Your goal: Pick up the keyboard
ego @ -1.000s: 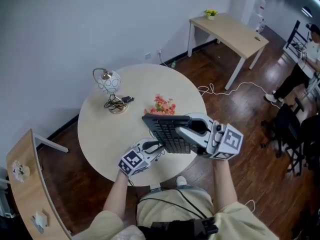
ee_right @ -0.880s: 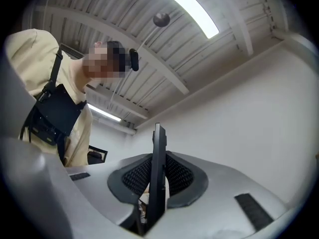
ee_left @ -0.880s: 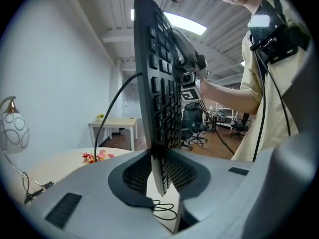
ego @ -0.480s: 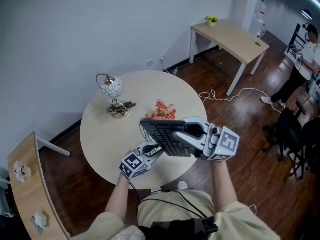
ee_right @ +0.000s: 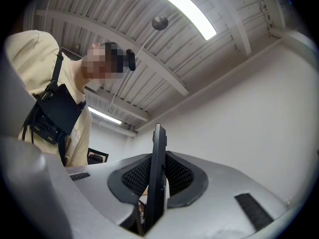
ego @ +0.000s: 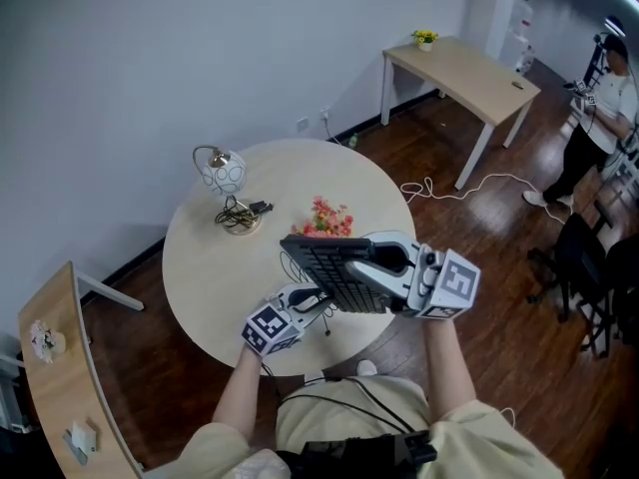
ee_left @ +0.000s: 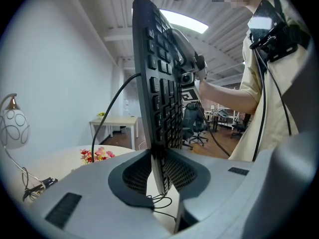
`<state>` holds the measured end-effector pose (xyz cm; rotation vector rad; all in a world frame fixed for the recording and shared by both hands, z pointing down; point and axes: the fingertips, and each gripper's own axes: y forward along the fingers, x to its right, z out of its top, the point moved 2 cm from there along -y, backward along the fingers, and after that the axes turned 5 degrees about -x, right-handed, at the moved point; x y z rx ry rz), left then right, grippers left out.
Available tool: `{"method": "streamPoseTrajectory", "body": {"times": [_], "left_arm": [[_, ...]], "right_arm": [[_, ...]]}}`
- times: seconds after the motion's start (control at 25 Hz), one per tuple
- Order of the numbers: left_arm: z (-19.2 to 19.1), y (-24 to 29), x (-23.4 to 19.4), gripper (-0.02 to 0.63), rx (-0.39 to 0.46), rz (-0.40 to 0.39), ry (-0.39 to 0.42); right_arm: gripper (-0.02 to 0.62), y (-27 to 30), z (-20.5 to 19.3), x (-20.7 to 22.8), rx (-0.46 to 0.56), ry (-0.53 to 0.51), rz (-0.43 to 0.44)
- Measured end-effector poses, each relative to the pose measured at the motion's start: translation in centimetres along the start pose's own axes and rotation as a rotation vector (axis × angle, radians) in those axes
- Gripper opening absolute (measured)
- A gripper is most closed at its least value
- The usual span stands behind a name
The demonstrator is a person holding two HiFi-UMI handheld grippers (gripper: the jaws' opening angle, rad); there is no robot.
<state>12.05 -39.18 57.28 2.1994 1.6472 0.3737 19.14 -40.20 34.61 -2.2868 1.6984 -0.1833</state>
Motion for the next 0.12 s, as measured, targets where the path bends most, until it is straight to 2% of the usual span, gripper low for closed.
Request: {"method": "streamPoseTrajectory", "body": {"times": [0.12], "left_arm": [[-0.17, 0.03, -0.05, 0.072, -0.003, 0.012, -0.008]], "right_arm": [[0.087, 0.09, 0.01, -0.41, -0.008, 0.030, 0.012]]}}
